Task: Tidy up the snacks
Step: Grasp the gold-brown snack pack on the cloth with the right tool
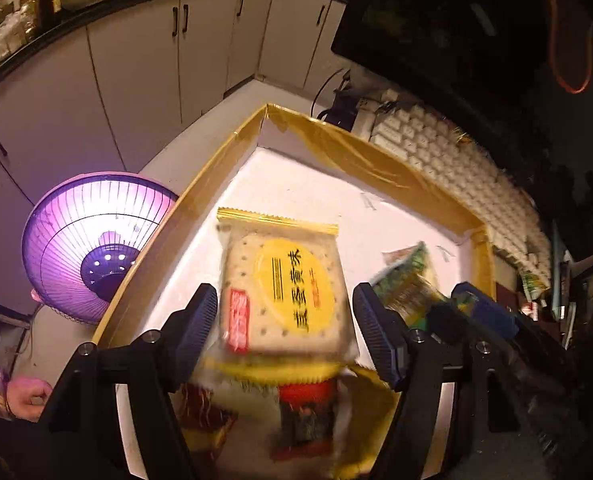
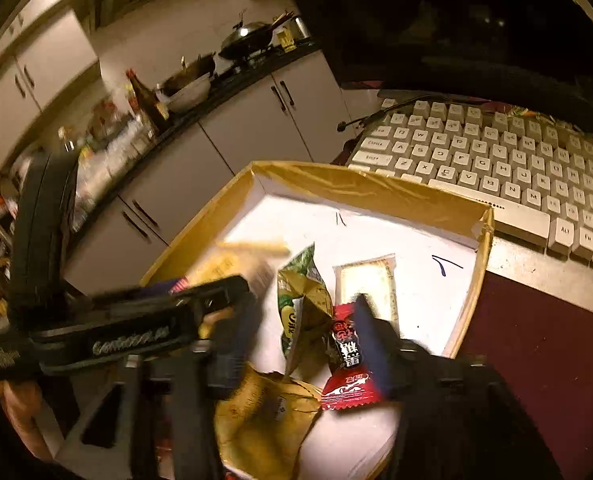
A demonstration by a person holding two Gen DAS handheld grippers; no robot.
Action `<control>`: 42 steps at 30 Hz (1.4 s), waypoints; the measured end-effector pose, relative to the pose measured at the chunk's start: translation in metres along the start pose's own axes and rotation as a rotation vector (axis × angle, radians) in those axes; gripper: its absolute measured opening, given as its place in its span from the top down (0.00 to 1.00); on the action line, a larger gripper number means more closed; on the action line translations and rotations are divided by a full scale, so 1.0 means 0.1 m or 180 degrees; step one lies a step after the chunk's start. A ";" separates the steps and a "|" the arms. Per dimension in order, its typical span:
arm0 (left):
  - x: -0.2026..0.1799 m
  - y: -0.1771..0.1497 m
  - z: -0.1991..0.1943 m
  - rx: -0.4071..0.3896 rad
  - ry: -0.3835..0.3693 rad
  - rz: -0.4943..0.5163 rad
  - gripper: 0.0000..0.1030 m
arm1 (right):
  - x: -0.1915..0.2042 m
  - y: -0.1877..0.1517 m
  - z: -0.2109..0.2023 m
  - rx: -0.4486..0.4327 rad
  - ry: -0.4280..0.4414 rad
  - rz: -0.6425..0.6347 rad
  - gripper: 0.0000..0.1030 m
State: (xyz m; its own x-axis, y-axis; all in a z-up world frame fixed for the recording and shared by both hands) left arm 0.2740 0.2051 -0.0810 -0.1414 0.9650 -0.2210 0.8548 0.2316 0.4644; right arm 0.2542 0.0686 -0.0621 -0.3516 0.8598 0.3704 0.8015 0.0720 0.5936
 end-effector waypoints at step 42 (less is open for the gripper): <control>-1.75 -0.91 -0.62 -0.0267 -0.0542 0.1056 0.25 | -2.36 -0.12 -1.00 -0.0162 -0.1375 0.1403 0.60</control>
Point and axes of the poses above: each gripper's, at about its wrist camera, not at the fingertips, and z roughly the way its jaws point, x to its left, y to its top, the point moved 7 cm from there along z, roughly the way its jaws point, and after that the axes turned 2 degrees about x, right-handed, at the moved point
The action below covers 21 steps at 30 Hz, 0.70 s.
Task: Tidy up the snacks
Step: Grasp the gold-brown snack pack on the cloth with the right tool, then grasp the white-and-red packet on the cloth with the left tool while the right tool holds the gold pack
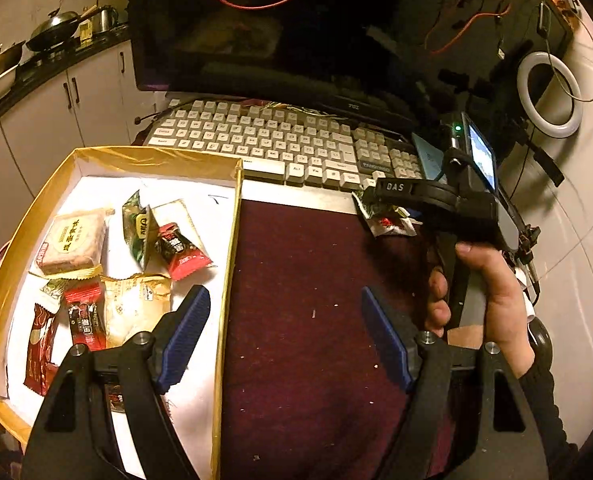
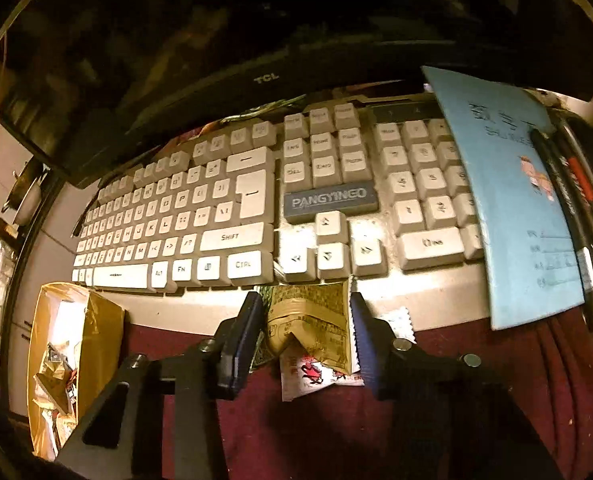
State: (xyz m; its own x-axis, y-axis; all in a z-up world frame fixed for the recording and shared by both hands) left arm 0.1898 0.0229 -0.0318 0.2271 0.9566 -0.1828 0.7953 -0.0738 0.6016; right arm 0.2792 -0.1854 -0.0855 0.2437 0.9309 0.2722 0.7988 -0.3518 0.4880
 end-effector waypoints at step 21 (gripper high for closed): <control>-1.18 0.30 1.08 0.0209 0.0096 0.1260 0.25 | -1.09 -0.69 -0.89 -0.0682 0.0518 0.0891 0.63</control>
Point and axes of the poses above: each gripper's, at about its wrist camera, not at the fingertips, and z roughly the way its jaws point, x to its left, y to its top, the point moved 7 cm from there along z, roughly the way its jaws point, and after that the axes turned 2 degrees about x, right-handed, at the moved point
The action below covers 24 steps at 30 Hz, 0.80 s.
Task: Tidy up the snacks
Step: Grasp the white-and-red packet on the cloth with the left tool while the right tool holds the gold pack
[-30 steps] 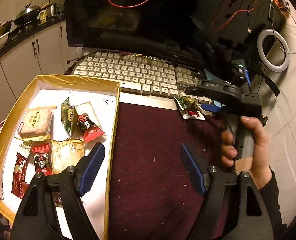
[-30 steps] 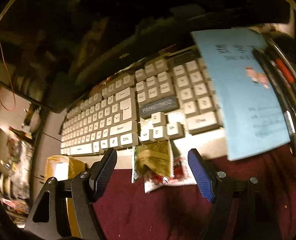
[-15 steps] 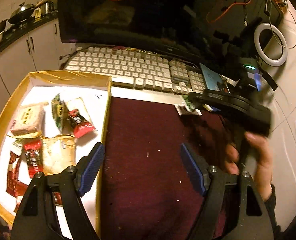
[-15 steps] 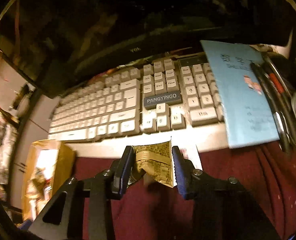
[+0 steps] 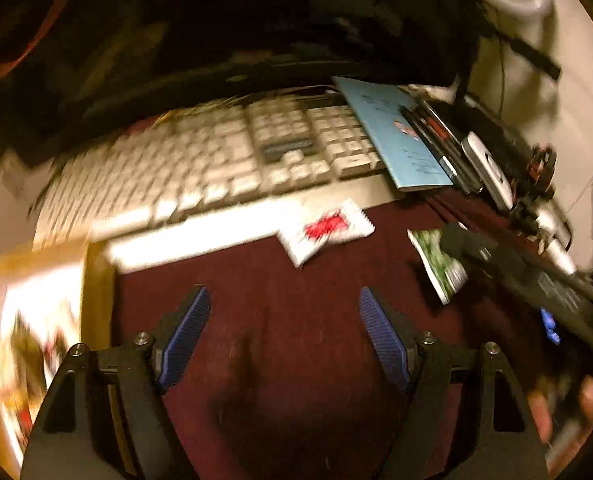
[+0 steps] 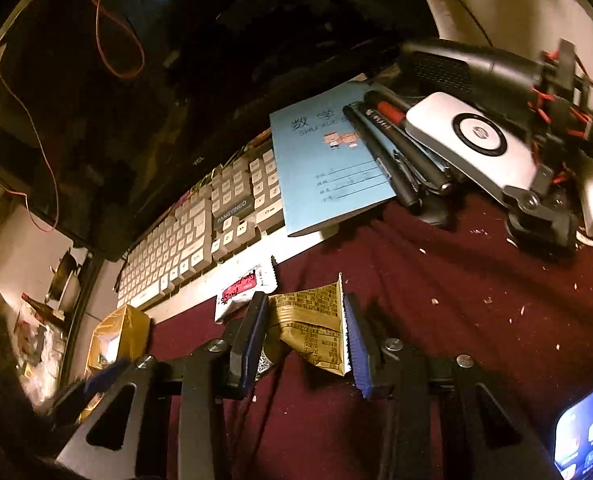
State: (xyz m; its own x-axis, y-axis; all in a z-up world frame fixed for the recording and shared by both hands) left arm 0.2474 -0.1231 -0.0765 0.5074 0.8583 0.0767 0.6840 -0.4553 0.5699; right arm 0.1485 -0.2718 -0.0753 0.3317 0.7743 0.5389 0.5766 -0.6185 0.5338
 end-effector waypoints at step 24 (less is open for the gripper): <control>-0.50 0.24 0.68 0.0505 -0.0627 0.0410 0.44 | -0.26 -0.01 -0.25 -0.0346 0.0012 0.0289 0.63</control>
Point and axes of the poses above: each gripper's, at about its wrist camera, not at the fingertips, and z roughly the way its jaws point, x to its left, y to its top, the point moved 7 cm from there along z, roughly the way its jaws point, and after that the axes turned 2 degrees about x, right-handed, at the moved point
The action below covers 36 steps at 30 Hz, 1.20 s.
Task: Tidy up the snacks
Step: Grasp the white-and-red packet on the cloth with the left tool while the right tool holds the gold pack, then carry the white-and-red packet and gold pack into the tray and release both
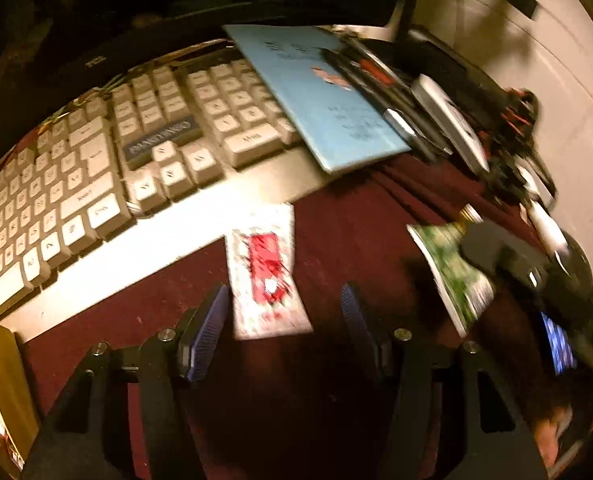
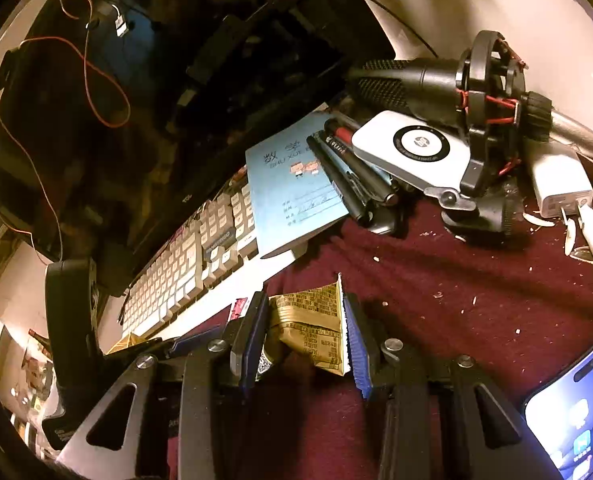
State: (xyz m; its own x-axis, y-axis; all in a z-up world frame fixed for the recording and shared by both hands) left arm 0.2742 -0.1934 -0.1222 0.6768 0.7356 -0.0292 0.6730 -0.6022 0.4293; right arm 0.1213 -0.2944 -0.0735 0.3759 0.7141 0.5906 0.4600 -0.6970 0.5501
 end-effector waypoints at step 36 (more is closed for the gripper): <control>1.59 -2.40 -2.20 -0.0883 0.0652 -0.2253 0.81 | 1.55 -0.89 0.05 0.0803 0.1154 -0.1465 0.64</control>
State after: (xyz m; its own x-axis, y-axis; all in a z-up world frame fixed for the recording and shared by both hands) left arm 0.1543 0.1364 -0.0312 0.0283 0.9741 -0.2245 0.8062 0.1106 0.5813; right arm 0.1425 -0.1212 -0.0339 -0.1813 0.8387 0.5135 0.7014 -0.2557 0.6654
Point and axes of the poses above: each gripper's, at about its wrist camera, not at the fingertips, and z roughly the way its jaws point, x to its left, y to its top, the point moved 7 cm from there along z, roughly the way its jaws point, and after that the axes turned 2 degrees about x, right-handed, at the moved point
